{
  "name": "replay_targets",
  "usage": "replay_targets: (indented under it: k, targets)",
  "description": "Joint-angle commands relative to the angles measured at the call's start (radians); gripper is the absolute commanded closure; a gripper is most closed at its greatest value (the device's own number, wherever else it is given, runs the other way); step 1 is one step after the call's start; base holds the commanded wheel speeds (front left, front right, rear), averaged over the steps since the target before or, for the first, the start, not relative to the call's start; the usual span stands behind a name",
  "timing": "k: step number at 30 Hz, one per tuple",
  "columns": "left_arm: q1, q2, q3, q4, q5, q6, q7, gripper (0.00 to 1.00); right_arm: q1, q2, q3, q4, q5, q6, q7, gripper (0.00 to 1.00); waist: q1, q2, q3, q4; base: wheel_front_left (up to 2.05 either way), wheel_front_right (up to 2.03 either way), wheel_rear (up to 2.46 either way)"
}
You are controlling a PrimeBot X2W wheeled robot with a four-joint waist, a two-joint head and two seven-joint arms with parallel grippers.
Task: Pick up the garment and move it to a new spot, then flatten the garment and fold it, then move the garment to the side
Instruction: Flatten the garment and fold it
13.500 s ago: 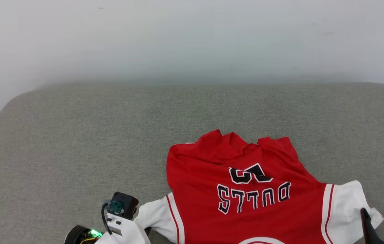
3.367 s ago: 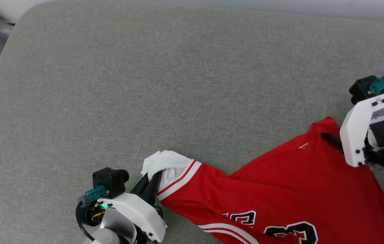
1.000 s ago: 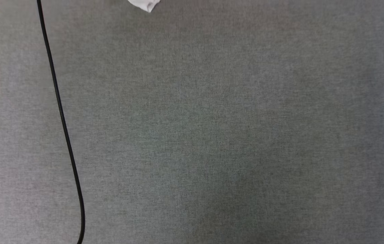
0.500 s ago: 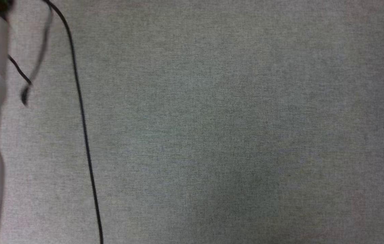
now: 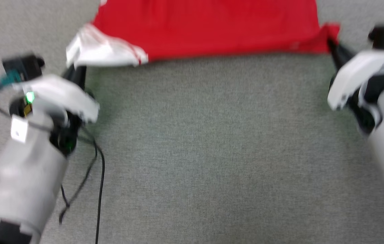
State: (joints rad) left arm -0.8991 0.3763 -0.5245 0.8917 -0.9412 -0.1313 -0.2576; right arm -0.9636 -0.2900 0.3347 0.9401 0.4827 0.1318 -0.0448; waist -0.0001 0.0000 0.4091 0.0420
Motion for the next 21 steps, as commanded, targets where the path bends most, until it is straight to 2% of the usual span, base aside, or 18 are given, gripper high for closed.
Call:
replay_targets:
  k: [1,5,9,17,21]
  targets:
    - [0.024,0.009,0.003,-0.003,-0.007,0.001,-0.004,1.00,0.026,-0.015,0.001,-0.003,0.010,-0.002,-0.007,1.00,0.0001,0.0000,-0.045,-0.002,0.00,0.00,0.00]
    - [0.176,0.027,0.018,-0.064,-0.012,0.013,-0.009,1.00,0.168,-0.044,0.024,-0.062,0.046,-0.002,-0.020,1.00,0.0001,0.0000,-0.123,-0.002,0.00,0.00,0.00]
    - [0.344,0.043,0.035,-0.157,-0.013,0.056,-0.009,1.00,0.311,-0.071,0.029,-0.138,0.063,-0.002,-0.014,1.00,0.0001,0.0000,-0.197,-0.004,0.00,0.00,0.00]
    - [0.690,0.104,0.065,-0.426,-0.056,0.209,0.012,1.00,0.629,-0.106,-0.054,-0.347,0.048,-0.003,0.046,1.00,0.0001,0.0000,-0.321,-0.007,0.00,0.00,0.00]
    - [0.849,0.138,0.069,-0.587,-0.086,0.295,0.060,1.00,0.802,-0.087,-0.138,-0.474,0.019,-0.004,0.113,1.00,0.0001,0.0000,-0.367,-0.005,0.00,0.00,0.00]
